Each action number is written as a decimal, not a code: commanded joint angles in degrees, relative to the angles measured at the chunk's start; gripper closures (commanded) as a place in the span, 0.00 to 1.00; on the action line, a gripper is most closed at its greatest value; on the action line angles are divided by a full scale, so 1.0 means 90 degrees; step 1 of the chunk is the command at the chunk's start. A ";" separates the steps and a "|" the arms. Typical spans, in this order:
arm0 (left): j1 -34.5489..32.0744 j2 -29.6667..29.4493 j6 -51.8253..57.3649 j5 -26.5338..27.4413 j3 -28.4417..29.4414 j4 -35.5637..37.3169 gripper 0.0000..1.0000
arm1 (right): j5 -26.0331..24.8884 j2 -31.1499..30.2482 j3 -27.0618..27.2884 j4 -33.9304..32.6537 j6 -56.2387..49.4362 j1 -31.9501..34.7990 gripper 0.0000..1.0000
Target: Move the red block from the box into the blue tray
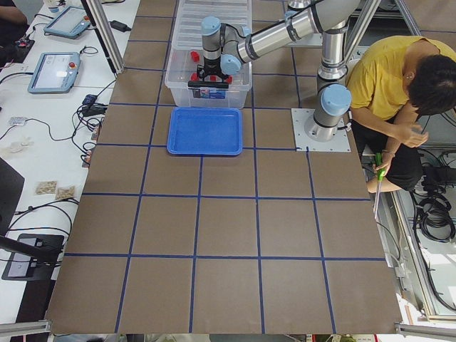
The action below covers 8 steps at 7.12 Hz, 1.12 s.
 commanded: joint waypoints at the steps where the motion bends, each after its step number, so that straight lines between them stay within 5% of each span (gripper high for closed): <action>1: -0.0006 -0.0149 -0.0027 0.0002 -0.0140 0.0296 0.00 | 0.0000 0.0008 -0.0070 0.0023 0.0007 -0.0002 0.00; 8: -0.0074 -0.0530 -0.0114 0.0002 -0.0462 0.0980 0.00 | 0.0049 -0.0041 -0.0070 0.0081 0.0036 0.0046 0.00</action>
